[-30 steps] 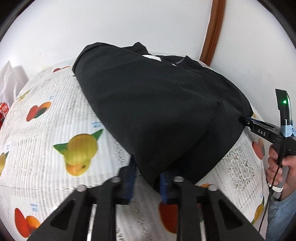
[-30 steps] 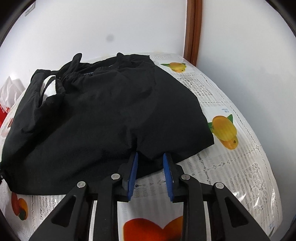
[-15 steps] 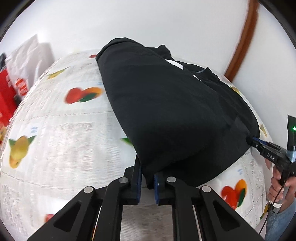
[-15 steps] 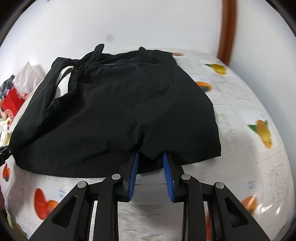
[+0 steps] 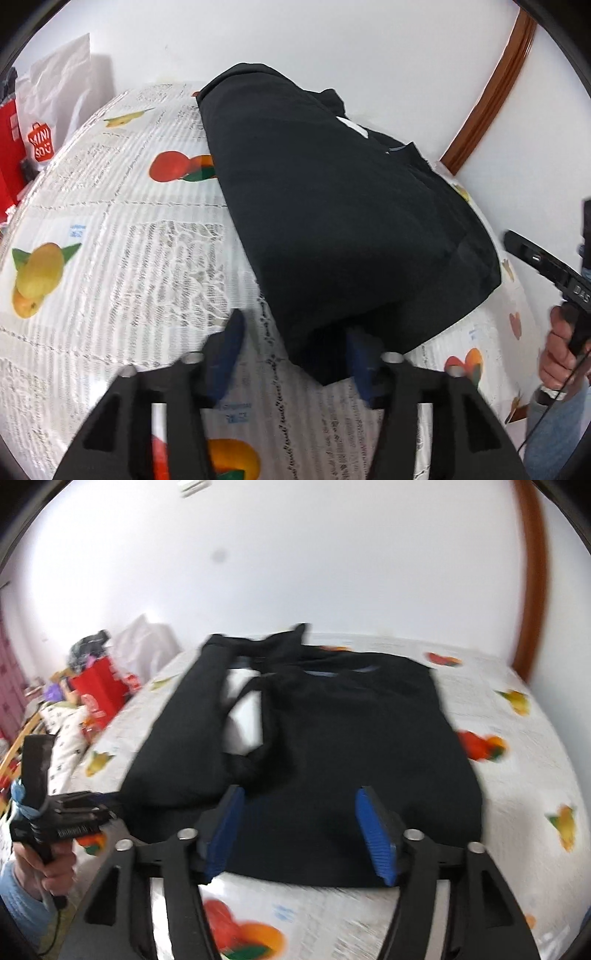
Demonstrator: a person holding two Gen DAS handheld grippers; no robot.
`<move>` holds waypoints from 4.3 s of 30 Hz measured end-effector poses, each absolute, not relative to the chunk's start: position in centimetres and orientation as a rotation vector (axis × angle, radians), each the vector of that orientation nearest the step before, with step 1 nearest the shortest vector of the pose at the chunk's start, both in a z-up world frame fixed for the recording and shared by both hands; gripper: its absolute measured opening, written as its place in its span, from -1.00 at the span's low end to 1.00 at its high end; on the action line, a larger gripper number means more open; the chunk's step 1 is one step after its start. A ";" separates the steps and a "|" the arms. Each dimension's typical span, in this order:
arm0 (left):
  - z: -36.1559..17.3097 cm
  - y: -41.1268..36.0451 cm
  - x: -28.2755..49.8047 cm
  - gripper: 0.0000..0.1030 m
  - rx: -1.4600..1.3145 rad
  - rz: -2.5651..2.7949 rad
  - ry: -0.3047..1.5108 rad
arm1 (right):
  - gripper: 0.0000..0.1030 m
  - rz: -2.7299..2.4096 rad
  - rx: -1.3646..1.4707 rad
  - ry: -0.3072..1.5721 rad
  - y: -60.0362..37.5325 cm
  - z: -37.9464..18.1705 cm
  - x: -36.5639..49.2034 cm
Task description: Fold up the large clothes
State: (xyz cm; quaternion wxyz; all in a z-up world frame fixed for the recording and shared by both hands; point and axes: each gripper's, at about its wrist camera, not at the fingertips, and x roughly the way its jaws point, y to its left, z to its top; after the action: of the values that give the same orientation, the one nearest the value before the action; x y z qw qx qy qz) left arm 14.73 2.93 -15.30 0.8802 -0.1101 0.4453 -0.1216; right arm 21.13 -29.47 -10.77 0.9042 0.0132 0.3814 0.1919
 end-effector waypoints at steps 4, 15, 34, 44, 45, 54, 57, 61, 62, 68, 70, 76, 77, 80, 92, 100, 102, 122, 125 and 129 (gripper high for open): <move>-15.2 2.1 14.6 0.28 -0.225 -0.282 0.912 | 0.34 0.471 0.023 0.809 -26.1 -12.2 23.5; -15.6 -1.3 16.5 0.45 -0.100 -0.226 0.900 | 0.00 0.577 0.108 0.944 -22.2 -16.6 28.6; -15.7 -4.3 18.7 0.52 0.098 -0.128 0.898 | -0.85 0.597 0.257 0.438 -31.6 -7.3 20.9; -14.9 -5.1 17.8 0.47 0.011 -0.259 0.881 | -0.67 0.360 0.236 0.701 -34.9 -14.9 20.9; -14.8 -5.3 17.8 0.47 0.000 -0.270 0.884 | -0.64 0.355 0.231 0.709 -35.0 -15.0 21.0; -15.0 -7.9 18.5 0.47 -0.003 -0.296 0.910 | -0.15 0.361 0.208 0.780 -34.5 -15.7 22.6; -16.0 -9.5 19.5 0.48 0.028 -0.279 0.942 | -0.16 0.337 0.198 0.810 -34.0 -16.3 23.5; -16.6 -10.8 19.8 0.51 0.093 -0.235 0.932 | -0.61 0.330 0.194 0.829 -33.3 -16.3 24.4; -16.6 -10.9 19.6 0.51 0.095 -0.229 0.928 | -0.78 0.337 0.182 0.832 -33.0 -16.1 24.5; -16.8 -10.7 19.7 0.53 0.108 -0.189 0.924 | -0.89 0.371 0.133 0.643 -33.7 -12.1 22.8; -16.9 -10.6 19.9 0.54 0.108 -0.179 0.921 | -0.89 0.384 0.225 0.535 -36.1 -10.4 21.5; -17.1 -10.9 20.4 0.59 0.118 -0.180 0.915 | -0.89 0.286 0.309 0.515 -40.8 -11.7 20.9; -17.1 -11.0 20.6 0.59 0.116 -0.184 0.917 | -0.88 0.262 0.300 0.556 -40.9 -12.6 21.2; -17.0 -10.9 20.8 0.51 0.087 -0.210 0.922 | -0.72 0.229 0.283 0.661 -40.6 -14.9 22.1; -16.7 -14.5 21.3 0.60 0.129 -0.219 0.918 | -0.87 0.246 0.189 0.775 -38.0 -14.5 24.9; -16.9 -14.9 20.5 0.60 0.130 -0.213 0.901 | -0.82 0.218 0.286 0.658 -42.0 -14.2 23.4; -16.8 -14.8 20.3 0.60 0.125 -0.215 0.898 | -0.63 0.166 0.242 0.751 -41.8 -15.3 23.7; -15.3 -11.2 16.3 0.42 0.071 -0.340 0.888 | -0.38 0.090 0.084 0.854 -45.3 -16.0 15.7; -15.5 -11.6 16.2 0.23 0.068 -0.348 0.888 | -0.38 0.081 0.106 0.858 -44.7 -17.3 17.3; -15.6 -11.7 16.3 -0.15 0.057 -0.356 0.880 | -0.41 0.087 0.133 0.863 -44.6 -18.2 18.8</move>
State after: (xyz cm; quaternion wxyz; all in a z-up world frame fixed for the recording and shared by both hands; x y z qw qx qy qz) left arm 16.35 -11.69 -15.56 0.8890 0.0272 0.4237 -0.1714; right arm 18.77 -44.59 -18.20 0.9052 0.0643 0.4179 0.0421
